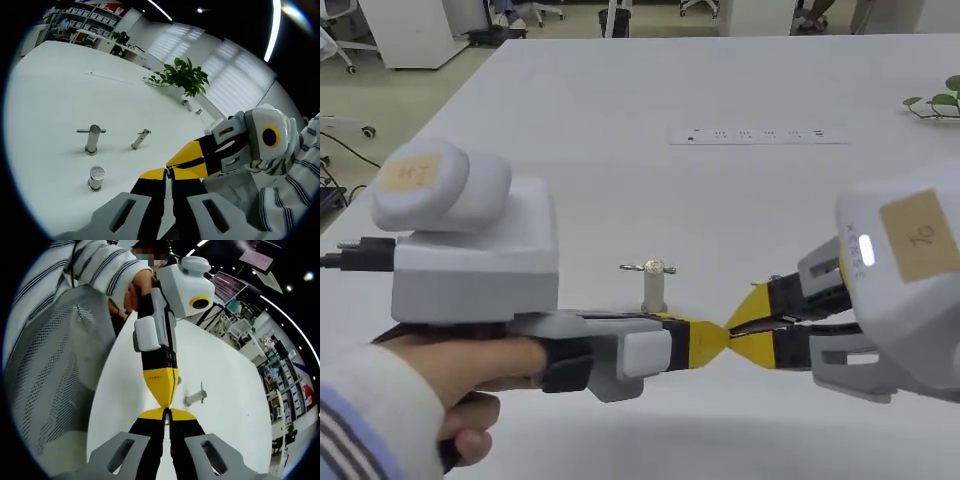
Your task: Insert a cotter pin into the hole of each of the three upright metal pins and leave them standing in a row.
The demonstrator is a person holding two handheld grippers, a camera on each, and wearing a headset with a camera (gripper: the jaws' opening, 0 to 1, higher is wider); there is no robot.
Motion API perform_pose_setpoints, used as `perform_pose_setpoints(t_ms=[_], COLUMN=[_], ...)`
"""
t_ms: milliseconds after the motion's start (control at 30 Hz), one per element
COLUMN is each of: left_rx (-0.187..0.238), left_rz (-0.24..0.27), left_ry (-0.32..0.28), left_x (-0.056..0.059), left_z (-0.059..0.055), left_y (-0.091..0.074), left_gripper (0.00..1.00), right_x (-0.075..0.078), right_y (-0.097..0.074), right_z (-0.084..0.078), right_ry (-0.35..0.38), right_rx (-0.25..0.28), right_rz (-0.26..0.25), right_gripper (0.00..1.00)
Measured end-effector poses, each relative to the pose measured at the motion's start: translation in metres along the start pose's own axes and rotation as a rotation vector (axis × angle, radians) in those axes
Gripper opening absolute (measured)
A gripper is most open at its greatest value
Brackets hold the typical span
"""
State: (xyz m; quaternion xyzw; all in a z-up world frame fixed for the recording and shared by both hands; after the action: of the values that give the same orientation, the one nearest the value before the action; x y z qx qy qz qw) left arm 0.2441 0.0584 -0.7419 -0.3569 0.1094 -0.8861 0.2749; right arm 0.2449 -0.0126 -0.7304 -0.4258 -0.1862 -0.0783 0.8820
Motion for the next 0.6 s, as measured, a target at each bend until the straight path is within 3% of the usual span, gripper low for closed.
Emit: perform_pose_setpoints(t_ms=[267,533,600], left_rx=[-0.015,-0.020,-0.017], left_rz=[0.005,0.015,0.013], left_ry=[0.043,0.020,0.022], left_x=[0.0003,-0.0016,-0.0015], left_z=[-0.0001,0.0009,0.0015], left_y=[-0.0022,-0.0047,-0.0052], left_gripper=[0.01,0.00,0.00], right_x=[-0.0005,-0.0006,0.0008], right_y=[0.0011,0.0021,0.0020], right_z=[0.0013,0.0034,0.0019], right_ry=[0.005,0.017,0.017], right_rx=[0.007,0.036,0.031], right_rz=[0.016,0.021,0.011], right_gripper=[0.03,0.04,0.10])
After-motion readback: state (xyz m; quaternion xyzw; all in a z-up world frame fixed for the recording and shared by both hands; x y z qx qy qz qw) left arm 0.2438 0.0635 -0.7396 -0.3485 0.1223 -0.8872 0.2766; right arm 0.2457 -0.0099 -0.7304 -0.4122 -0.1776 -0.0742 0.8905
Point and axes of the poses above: the centre of the closed fingertips' face, and the gripper's own axes: y roughly forward along the fingers, x roughly to its right, z roughly out of its top, the point moved 5 cm from there along -y, roughly backward along the fingers, and after that the axes turned 4 degrees about y, right-handed, at the moved point
